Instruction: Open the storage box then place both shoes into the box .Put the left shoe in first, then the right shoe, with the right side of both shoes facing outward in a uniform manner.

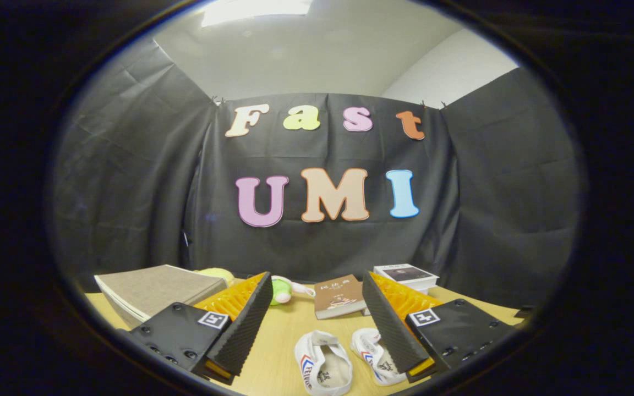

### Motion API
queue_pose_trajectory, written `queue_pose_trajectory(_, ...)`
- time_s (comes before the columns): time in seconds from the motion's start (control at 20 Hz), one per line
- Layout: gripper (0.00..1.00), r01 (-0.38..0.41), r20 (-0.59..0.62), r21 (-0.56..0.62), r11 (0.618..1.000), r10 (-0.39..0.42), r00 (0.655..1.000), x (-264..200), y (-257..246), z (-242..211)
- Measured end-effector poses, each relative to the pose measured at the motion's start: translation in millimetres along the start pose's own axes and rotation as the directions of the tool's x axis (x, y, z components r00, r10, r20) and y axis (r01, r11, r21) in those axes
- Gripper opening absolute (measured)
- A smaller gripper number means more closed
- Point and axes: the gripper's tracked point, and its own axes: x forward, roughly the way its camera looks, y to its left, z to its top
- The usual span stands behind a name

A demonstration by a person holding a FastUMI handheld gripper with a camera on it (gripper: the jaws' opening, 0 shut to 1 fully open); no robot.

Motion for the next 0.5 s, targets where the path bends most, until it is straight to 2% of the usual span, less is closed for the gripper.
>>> queue_pose_trajectory(0.15,1.00,-0.024,0.016,0.081,0.996,0.022,1.000,-2,7,6)
queue_pose_trajectory(0.3,1.00,-0.080,0.032,0.231,0.970,0.075,0.997,-7,21,10)
queue_pose_trajectory(0.4,1.00,-0.108,0.063,0.357,0.928,0.091,0.994,-10,24,16)
queue_pose_trajectory(0.5,1.00,-0.135,0.103,0.505,0.852,0.095,0.990,-12,28,21)
